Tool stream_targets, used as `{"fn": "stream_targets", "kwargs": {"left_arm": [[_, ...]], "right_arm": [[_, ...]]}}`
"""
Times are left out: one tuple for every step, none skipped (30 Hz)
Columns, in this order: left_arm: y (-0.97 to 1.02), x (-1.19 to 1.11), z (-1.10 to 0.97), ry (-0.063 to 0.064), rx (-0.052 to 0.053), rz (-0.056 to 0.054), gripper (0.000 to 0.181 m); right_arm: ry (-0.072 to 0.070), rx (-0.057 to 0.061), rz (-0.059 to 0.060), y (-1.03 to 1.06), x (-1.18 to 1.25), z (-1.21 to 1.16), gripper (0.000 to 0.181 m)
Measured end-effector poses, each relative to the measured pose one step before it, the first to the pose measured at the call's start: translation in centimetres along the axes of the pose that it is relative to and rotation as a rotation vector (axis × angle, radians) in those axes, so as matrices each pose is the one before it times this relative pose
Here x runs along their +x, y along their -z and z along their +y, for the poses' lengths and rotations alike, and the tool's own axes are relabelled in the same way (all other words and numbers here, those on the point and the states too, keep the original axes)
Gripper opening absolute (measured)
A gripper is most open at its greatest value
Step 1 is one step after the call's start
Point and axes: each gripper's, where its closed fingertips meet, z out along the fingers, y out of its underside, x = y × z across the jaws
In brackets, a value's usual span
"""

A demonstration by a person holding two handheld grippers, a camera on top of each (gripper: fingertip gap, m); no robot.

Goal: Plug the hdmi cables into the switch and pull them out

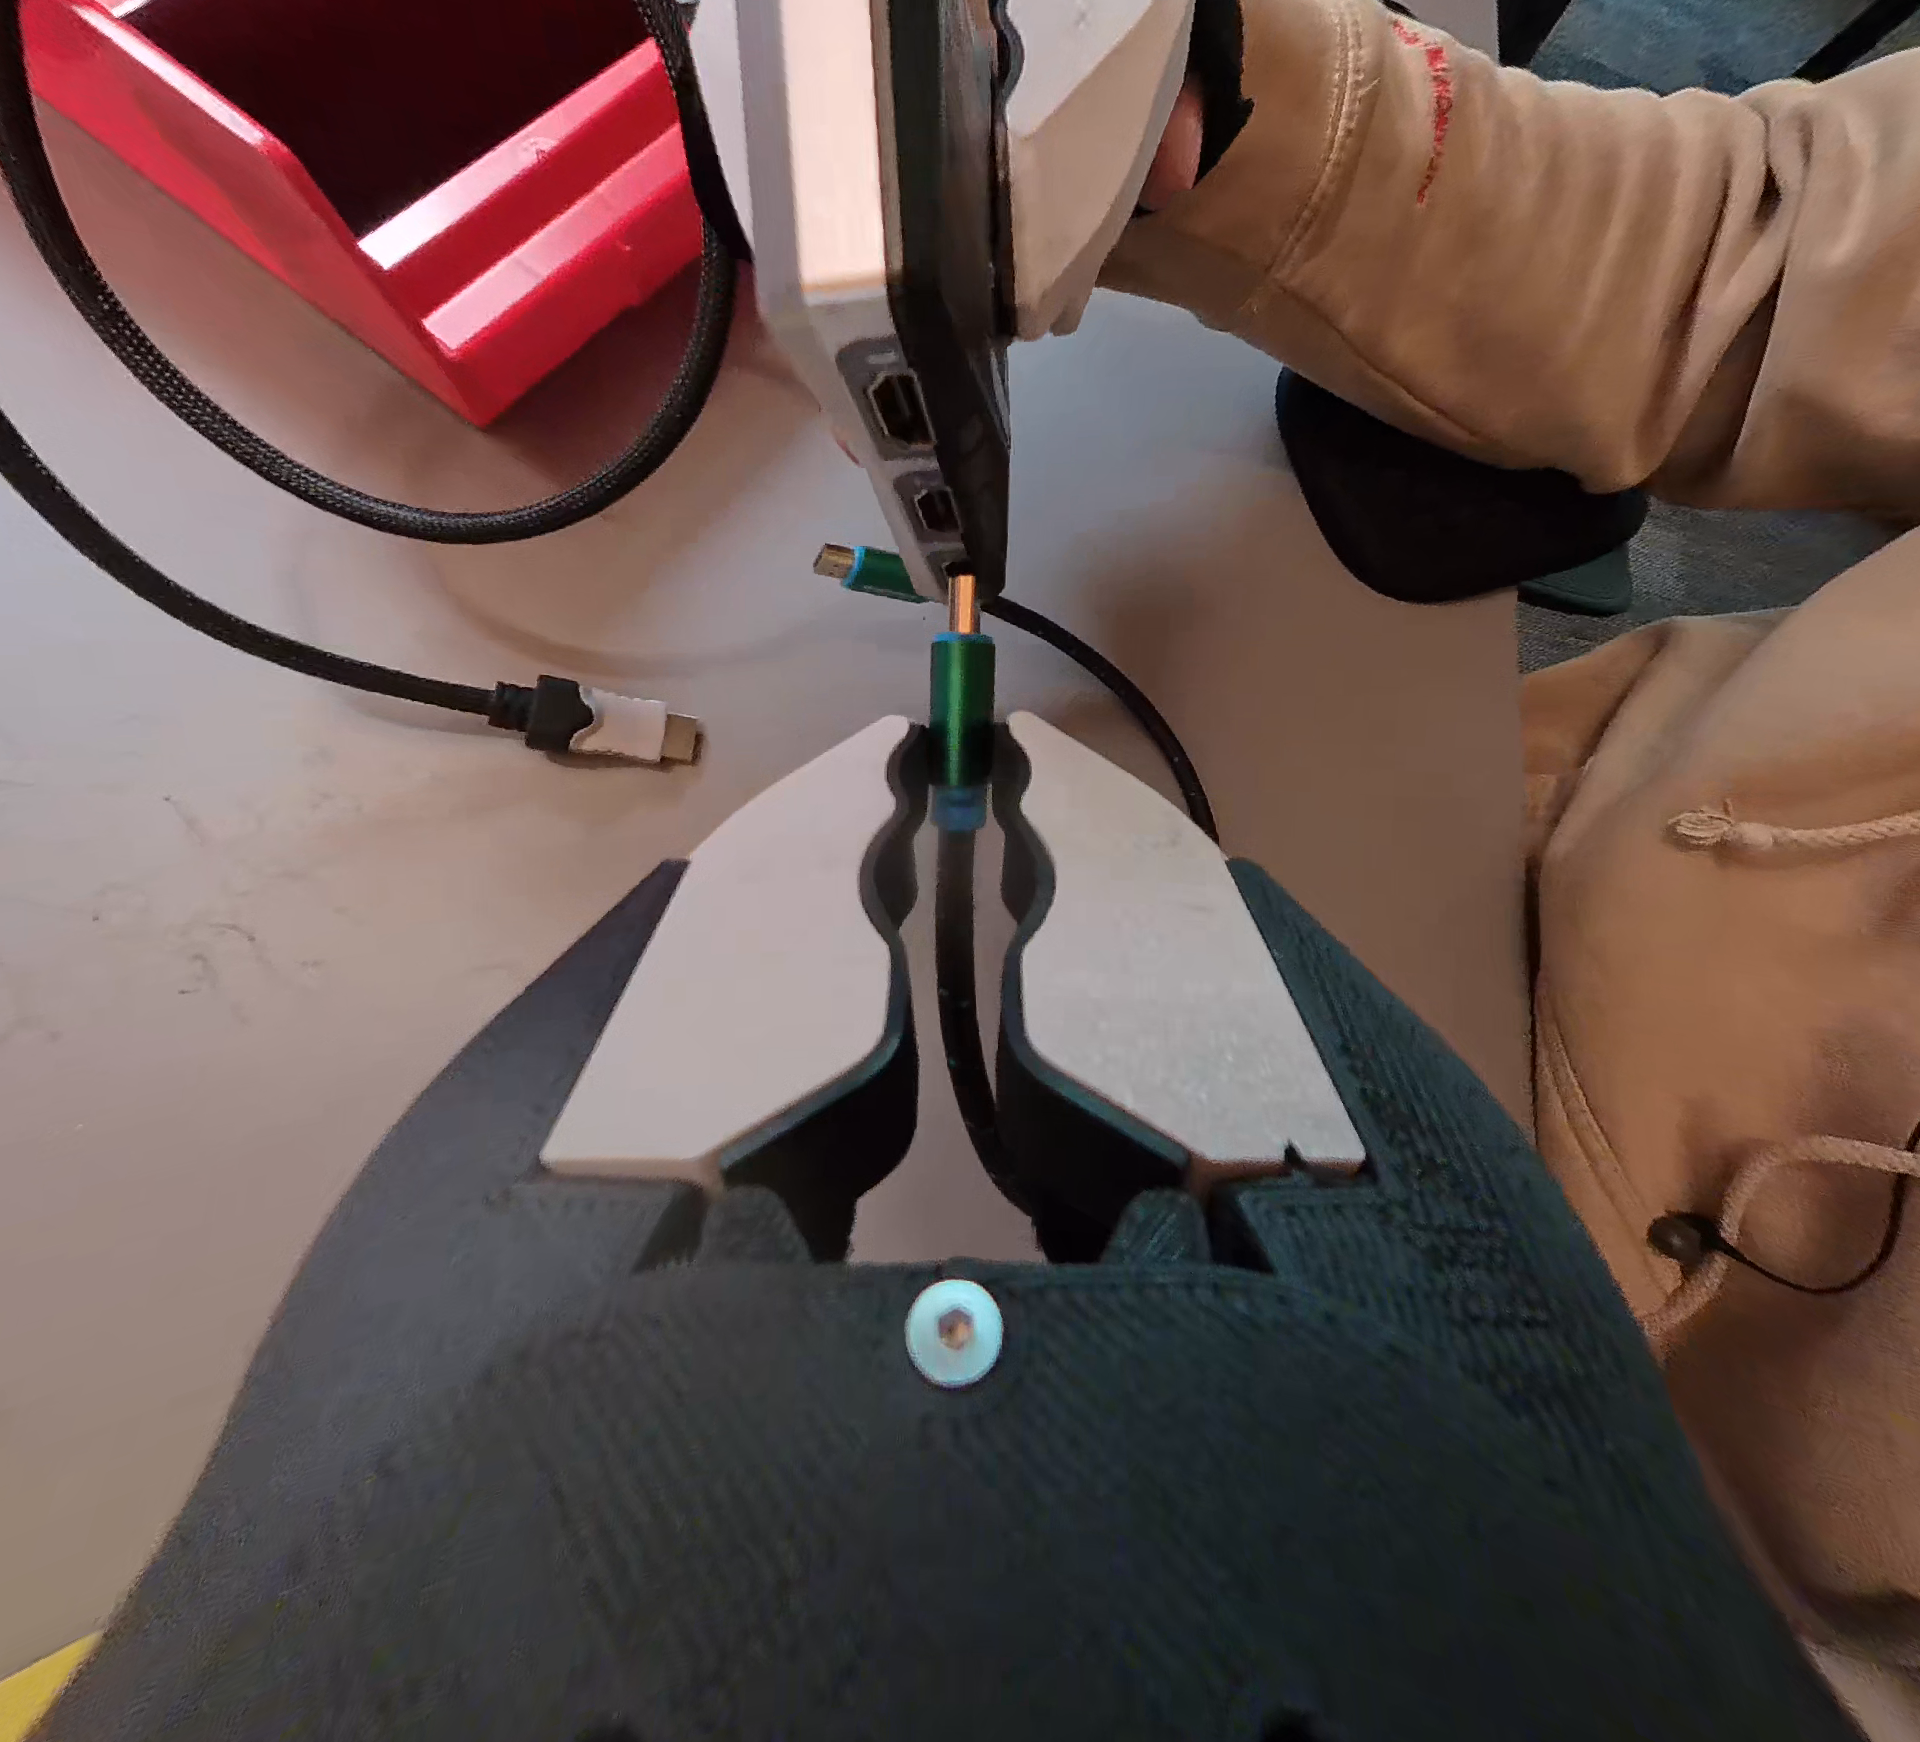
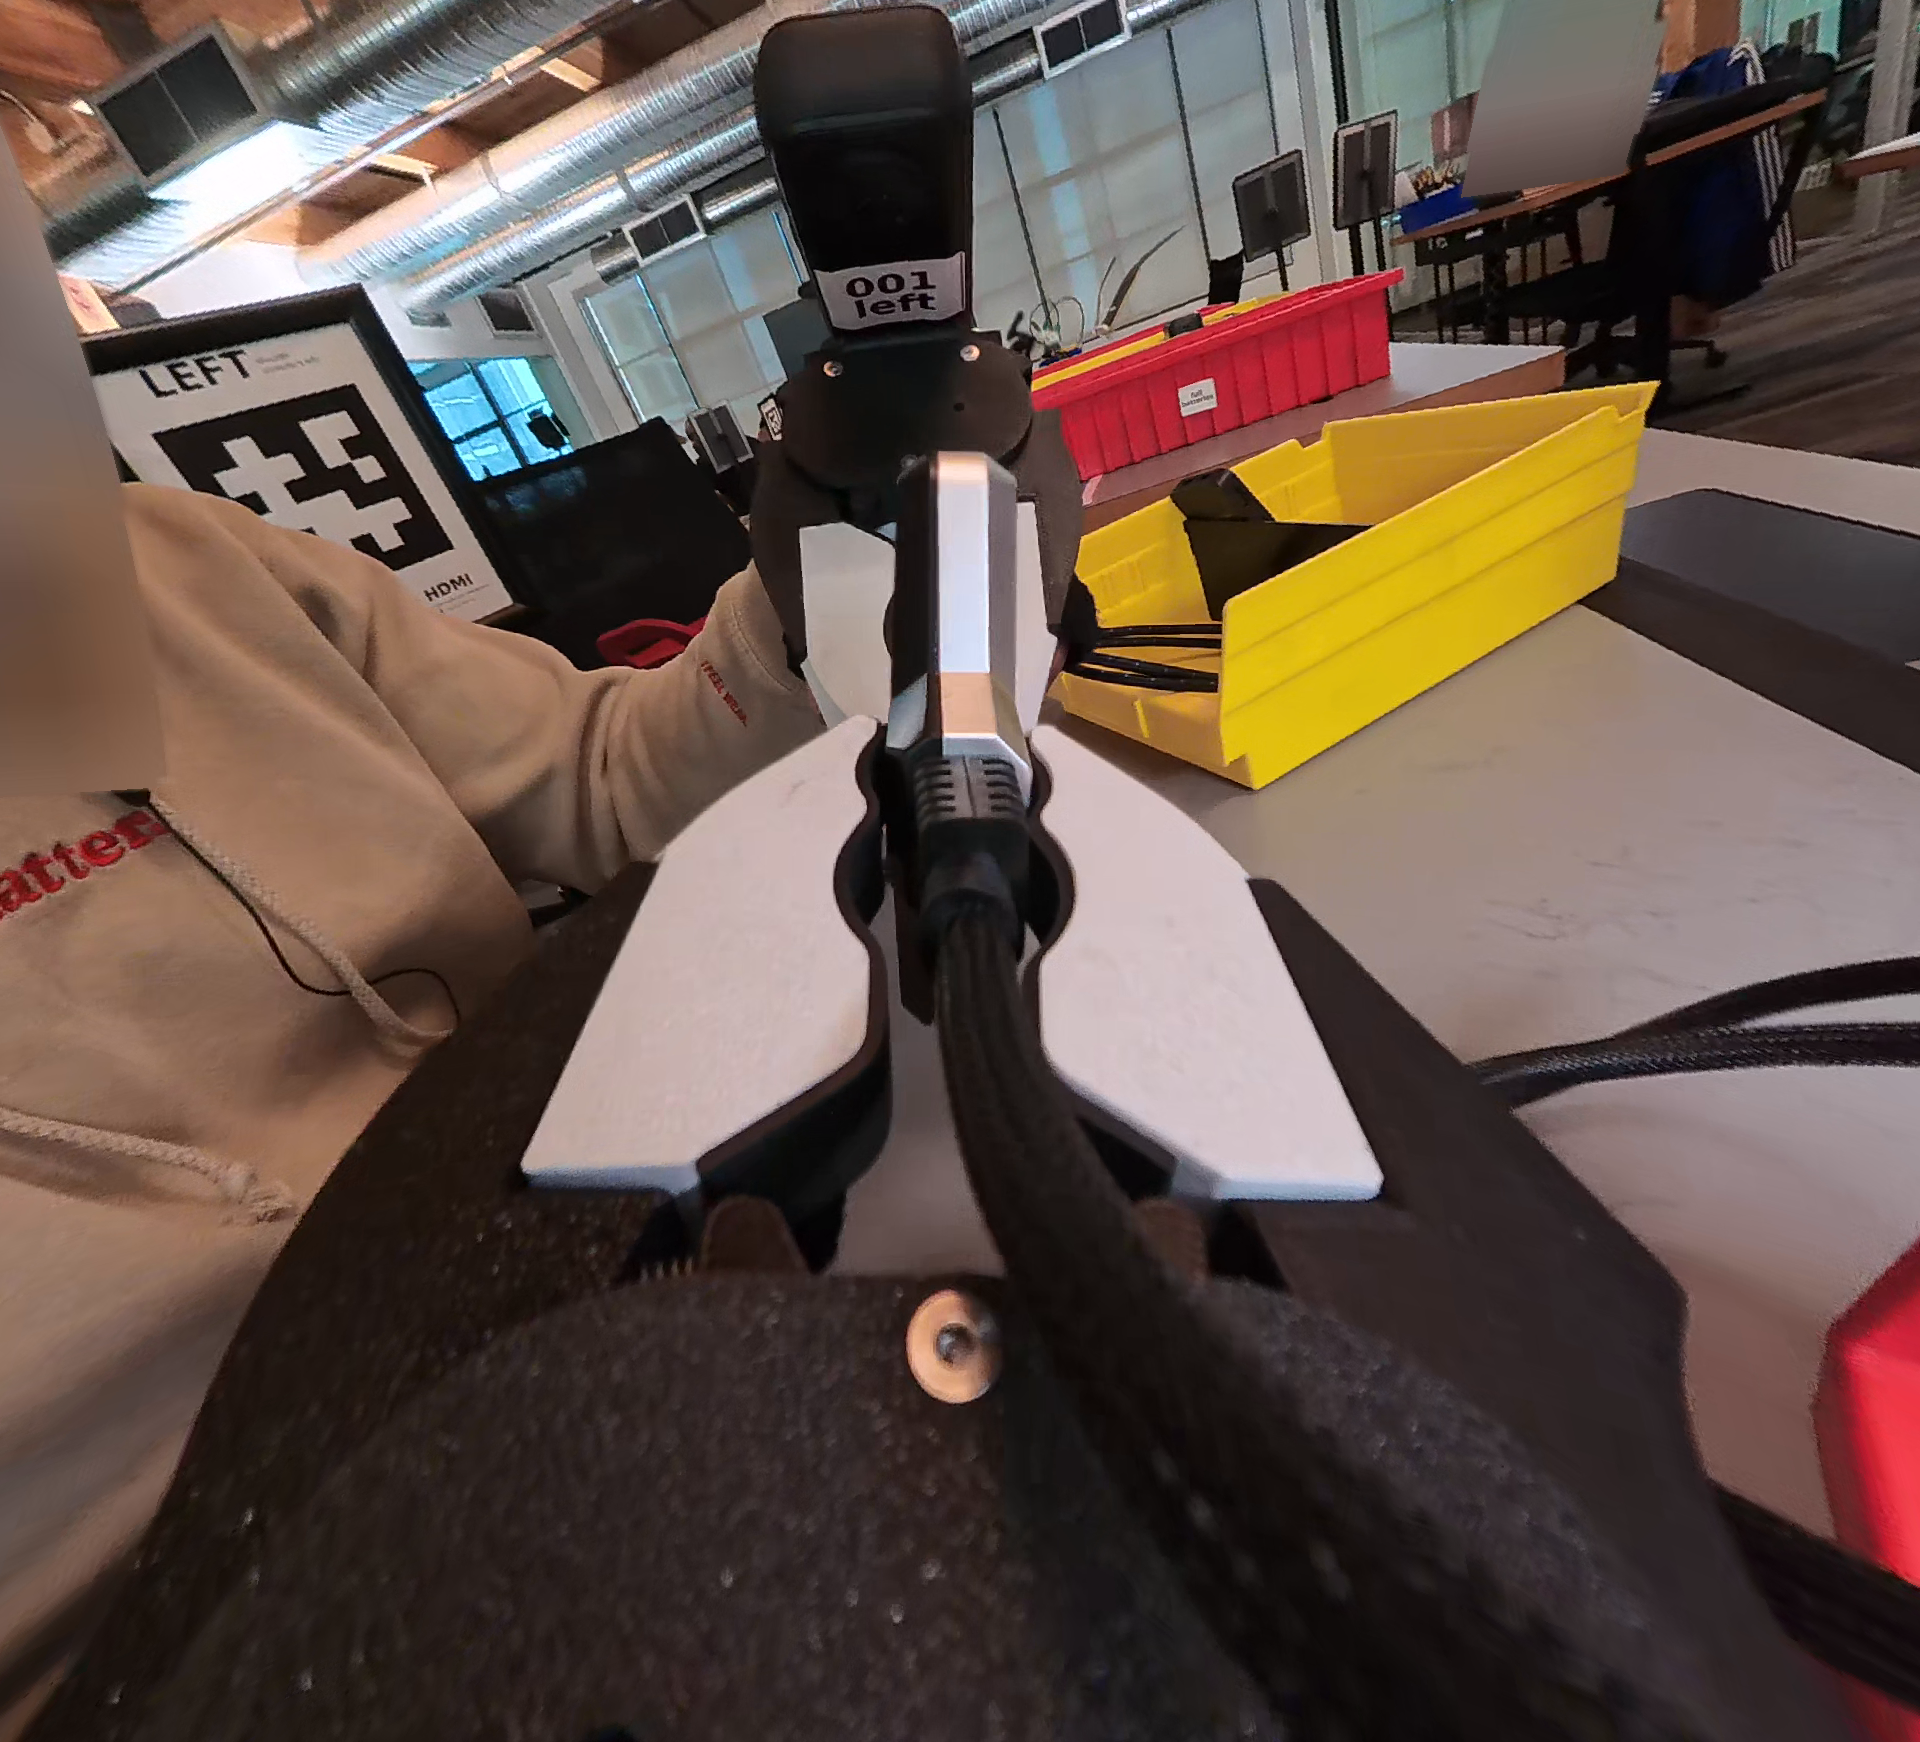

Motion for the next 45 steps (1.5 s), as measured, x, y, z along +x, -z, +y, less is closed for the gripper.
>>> {"fn": "stream_targets", "kwargs": {"left_arm": [[-0.048, -0.069, 0.123, 0.0009, -0.0090, -0.0063, 0.012], [-0.021, -0.045, 0.051, 0.0012, -0.0030, -0.0032, 0.012], [-0.027, 0.011, 0.097, 0.0036, -0.0044, 0.0031, 0.012], [-0.004, 0.021, 0.062, 0.0039, -0.0008, 0.0053, 0.012], [-0.015, 0.004, 0.101, 0.0044, -0.0042, 0.0034, 0.012], [-0.008, -0.087, 0.125, 0.0023, -0.0059, -0.0041, 0.012], [-0.012, -0.090, 0.080, 0.0026, -0.0035, -0.0049, 0.012], [0.006, -0.048, 0.009, 0.0040, 0.0007, -0.0010, 0.012], [0.024, 0.043, -0.042, 0.0008, 0.0056, 0.0043, 0.012], [0.036, 0.081, -0.060, 0.0029, 0.0048, 0.0068, 0.012], [-0.023, 0.105, 0.056, 0.0009, -0.0045, 0.0055, 0.012], [-0.111, 0.046, 0.326, -0.0055, -0.0238, -0.0026, 0.012], [-0.149, -0.036, 0.372, -0.0045, -0.0270, -0.0103, 0.012], [-0.109, 0.020, 0.199, 0.0010, -0.0131, -0.0014, 0.012], [-0.033, 0.090, -0.112, 0.0035, 0.0084, 0.0084, 0.012], [0.071, 0.037, -0.300, 0.0021, 0.0209, 0.0066, 0.012], [0.126, -0.022, -0.192, 0.0018, 0.0158, 0.0038, 0.012], [0.127, 0.000, -0.159, -0.0002, 0.0148, 0.0064, 0.012], [0.117, 0.084, -0.188, -0.0012, 0.0175, 0.0128, 0.012], [0.136, 0.092, -0.297, 0.0016, 0.0252, 0.0143, 0.012], [0.157, -0.026, -0.421, 0.0064, 0.0338, 0.0110, 0.012], [0.186, -0.099, -0.473, 0.0114, 0.0405, 0.0121, 0.012], [0.182, -0.133, -0.461, 0.0127, 0.0442, 0.0148, 0.011], [0.168, -0.134, -0.471, 0.0141, 0.0462, 0.0160, 0.011], [0.176, -0.118, -0.381, 0.0143, 0.0383, 0.0143, 0.011], [0.163, -0.078, -0.336, 0.0040, 0.0332, 0.0109, 0.011], [0.139, -0.077, -0.186, 0.0088, 0.0202, 0.0105, 0.011], [0.142, -0.086, -0.079, 0.0088, 0.0108, 0.0072, 0.011], [0.153, -0.047, -0.037, 0.0029, 0.0063, 0.0056, 0.011], [0.175, -0.009, -0.022, 0.0027, 0.0035, 0.0043, 0.011], [0.166, 0.038, -0.009, 0.0015, 0.0017, 0.0063, 0.012], [0.169, 0.049, -0.028, 0.0008, 0.0027, 0.0055, 0.012], [0.179, 0.001, -0.040, 0.0013, 0.0032, 0.0013, 0.012], [0.151, 0.069, -0.028, 0.0007, 0.0028, 0.0053, 0.012], [0.058, 0.105, 0.137, -0.0008, -0.0090, 0.0050, 0.012], [-0.027, 0.070, 0.188, -0.0034, -0.0119, 0.0012, 0.012], [-0.030, 0.076, 0.141, -0.0028, -0.0085, 0.0014, 0.012], [-0.011, 0.099, 0.063, -0.0040, -0.0044, 0.0020, 0.012], [-0.038, 0.123, 0.001, -0.0025, -0.0008, 0.0051, 0.012], [-0.079, 0.151, -0.016, 0.0009, -0.0002, 0.0076, 0.012], [-0.090, 0.122, 0.113, -0.0018, -0.0086, 0.0059, 0.012], [-0.022, -0.040, 0.128, -0.0033, -0.0080, -0.0073, 0.012], [0.073, -0.128, 0.030, 0.0000, -0.0020, -0.0114, 0.012], [0.085, 0.003, -0.001, -0.0006, 0.0000, -0.0019, 0.012], [0.088, 0.062, 0.003, -0.0012, 0.0017, 0.0023, 0.011]], "right_arm": [[0.0008, -0.0116, 0.0054, -0.071, 0.078, 0.188, 0.022], [0.0016, -0.0142, -0.0009, -0.087, -0.011, 0.249, 0.022], [0.0016, -0.0061, -0.0034, -0.066, -0.049, 0.158, 0.022], [-0.0004, 0.0017, -0.0014, -0.040, -0.009, 0.019, 0.022], [-0.0001, 0.0014, 0.0002, -0.058, 0.020, 0.022, 0.022], [0.0021, -0.0006, 0.0019, -0.095, 0.019, 0.055, 0.022], [0.0015, -0.0014, 0.0071, -0.085, 0.098, 0.048, 0.022], [0.0020, 0.0015, 0.0070, -0.065, 0.094, -0.001, 0.022], [0.0009, 0.0088, -0.0004, -0.011, -0.002, -0.085, 0.022], [-0.0007, 0.0144, -0.0042, -0.008, -0.058, -0.144, 0.022], [-0.0039, 0.0122, -0.0057, -0.055, -0.066, -0.100, 0.022], [-0.0030, -0.0057, -0.0055, -0.188, -0.062, 0.165, 0.022], [0.0040, -0.0112, 0.0011, -0.254, -0.006, 0.263, 0.022], [0.0034, -0.0037, 0.0002, -0.222, -0.009, 0.150, 0.022], [-0.0050, 0.0088, -0.0049, -0.109, -0.046, -0.065, 0.022], [-0.0079, 0.0119, 0.0000, -0.018, 0.027, -0.180, 0.022], [0.0007, 0.0004, 0.0081, 0.046, 0.066, -0.113, 0.022], [0.0091, -0.0112, 0.0084, 0.063, 0.008, 0.013, 0.023], [0.0083, -0.0040, 0.0032, 0.092, -0.079, -0.064, 0.022], [-0.0003, 0.0075, -0.0001, 0.098, -0.054, -0.191, 0.022], [-0.0024, 0.0223, 0.0026, 0.126, 0.029, -0.357, 0.023], [-0.0043, 0.0310, 0.0049, 0.155, 0.106, -0.436, 0.023], [-0.0049, 0.0279, 0.0064, 0.140, 0.143, -0.376, 0.023], [-0.0053, 0.0314, 0.0059, 0.134, 0.149, -0.386, 0.022], [-0.0086, 0.0253, 0.0082, 0.093, 0.187, -0.287, 0.021], [-0.0079, 0.0227, 0.0082, 0.043, 0.175, -0.260, 0.022], [-0.0057, 0.0169, 0.0073, -0.031, 0.112, -0.210, 0.022], [-0.0019, 0.0061, 0.0100, -0.094, 0.093, -0.100, 0.023], [-0.0014, -0.0032, 0.0080, -0.117, 0.052, -0.046, 0.023], [-0.0040, -0.0112, 0.0051, -0.107, 0.011, 0.006, 0.023], [-0.0027, -0.0186, 0.0014, -0.063, -0.017, 0.076, 0.023], [0.0042, -0.0304, -0.0012, -0.026, -0.081, 0.247, 0.023], [0.0151, -0.0446, 0.0058, 0.008, -0.048, 0.503, 0.024], [0.0252, -0.0535, 0.0111, 0.000, -0.001, 0.699, 0.024], [0.0207, -0.0458, 0.0032, -0.080, -0.115, 0.663, 0.026], [0.0064, -0.0199, -0.0021, -0.118, -0.142, 0.304, 0.025], [-0.0027, -0.0103, -0.0100, -0.053, -0.183, 0.117, 0.025], [-0.0029, -0.0149, -0.0124, -0.039, -0.211, 0.174, 0.024], [0.0062, -0.0242, -0.0064, -0.057, -0.186, 0.291, 0.024], [0.0122, -0.0335, -0.0059, -0.155, -0.231, 0.445, 0.024], [0.0118, -0.0273, -0.0096, -0.249, -0.273, 0.408, 0.023], [0.0129, -0.0037, 0.0021, -0.161, -0.066, 0.122, 0.023], [0.0065, 0.0035, 0.0092, -0.082, 0.138, 0.031, 0.022], [-0.0041, 0.0105, -0.0019, -0.099, 0.032, -0.037, 0.022], [-0.0109, 0.0173, -0.0115, -0.116, -0.060, -0.118, 0.021]]}}
